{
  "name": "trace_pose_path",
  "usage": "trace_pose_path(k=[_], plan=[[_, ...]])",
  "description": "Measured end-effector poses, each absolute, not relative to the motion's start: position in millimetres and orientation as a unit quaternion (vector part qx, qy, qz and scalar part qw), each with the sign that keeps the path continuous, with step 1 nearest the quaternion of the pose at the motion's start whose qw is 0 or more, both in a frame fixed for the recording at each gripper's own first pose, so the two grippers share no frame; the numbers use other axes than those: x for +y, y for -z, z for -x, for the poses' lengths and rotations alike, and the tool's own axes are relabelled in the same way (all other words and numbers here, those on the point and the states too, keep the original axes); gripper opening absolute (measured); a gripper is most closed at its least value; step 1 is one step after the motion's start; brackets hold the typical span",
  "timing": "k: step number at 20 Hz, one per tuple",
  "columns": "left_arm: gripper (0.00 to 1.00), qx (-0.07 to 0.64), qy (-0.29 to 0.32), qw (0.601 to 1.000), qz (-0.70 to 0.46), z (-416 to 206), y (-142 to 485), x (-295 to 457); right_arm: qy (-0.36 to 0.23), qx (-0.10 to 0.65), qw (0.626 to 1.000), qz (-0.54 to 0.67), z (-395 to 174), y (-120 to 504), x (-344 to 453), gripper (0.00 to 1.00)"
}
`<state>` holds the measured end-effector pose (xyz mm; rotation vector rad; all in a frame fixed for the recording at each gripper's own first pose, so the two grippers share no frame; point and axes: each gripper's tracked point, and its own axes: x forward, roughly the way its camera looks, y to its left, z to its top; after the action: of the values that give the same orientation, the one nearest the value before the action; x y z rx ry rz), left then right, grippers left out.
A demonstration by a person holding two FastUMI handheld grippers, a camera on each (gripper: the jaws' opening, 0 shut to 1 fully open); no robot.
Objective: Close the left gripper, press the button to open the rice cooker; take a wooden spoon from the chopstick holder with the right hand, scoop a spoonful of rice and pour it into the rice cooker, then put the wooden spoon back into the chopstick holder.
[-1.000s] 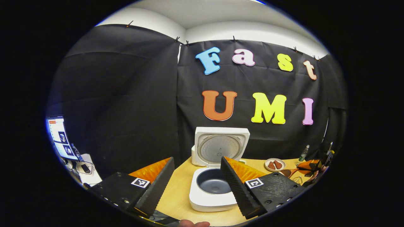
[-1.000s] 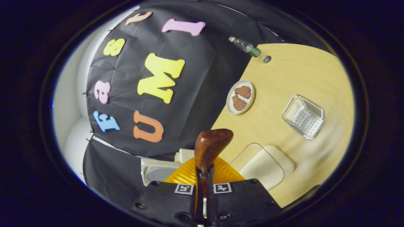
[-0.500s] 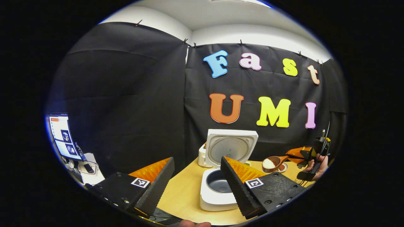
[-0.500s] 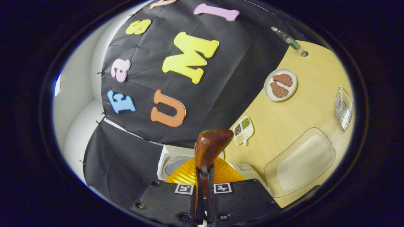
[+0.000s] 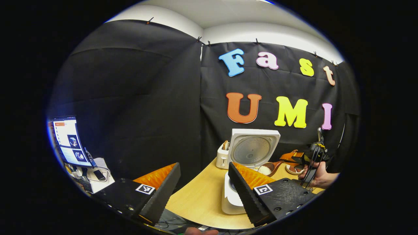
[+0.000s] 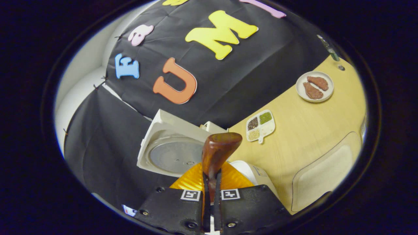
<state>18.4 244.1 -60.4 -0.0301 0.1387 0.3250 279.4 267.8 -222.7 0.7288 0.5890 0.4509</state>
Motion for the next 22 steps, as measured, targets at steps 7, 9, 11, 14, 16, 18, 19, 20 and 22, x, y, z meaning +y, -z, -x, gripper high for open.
trace_pose_path(k=[7,9,11,14,16,18,19,20,22], plan=[[0.94,0.083,-0.163,0.983,0.003,-16,72,258,-0.222,0.289,0.901,-0.237,-283,253,294,0.1],[0.94,0.082,-0.162,0.983,0.006,-16,73,263,-0.223,0.282,0.911,-0.204,-283,253,296,0.1],[0.94,0.082,-0.16,0.984,0.006,-19,75,264,-0.225,0.272,0.92,-0.169,-282,252,298,0.1],[0.94,0.08,-0.156,0.984,0.005,-21,75,264,-0.232,0.265,0.928,-0.122,-279,251,303,0.1],[0.94,0.077,-0.153,0.985,0.003,-21,76,263,-0.235,0.255,0.934,-0.091,-275,247,305,0.09],[0.94,0.075,-0.149,0.986,0.001,-20,76,262,-0.239,0.24,0.939,-0.054,-273,241,308,0.1],[0.94,0.073,-0.147,0.986,0.0,-20,75,262,-0.241,0.234,0.941,-0.039,-271,239,310,0.09],[0.94,0.072,-0.145,0.987,-0.001,-21,75,261,-0.243,0.228,0.942,-0.027,-270,236,311,0.09],[0.94,0.07,-0.143,0.987,-0.003,-20,75,261,-0.247,0.211,0.946,0.003,-269,229,314,0.1]])
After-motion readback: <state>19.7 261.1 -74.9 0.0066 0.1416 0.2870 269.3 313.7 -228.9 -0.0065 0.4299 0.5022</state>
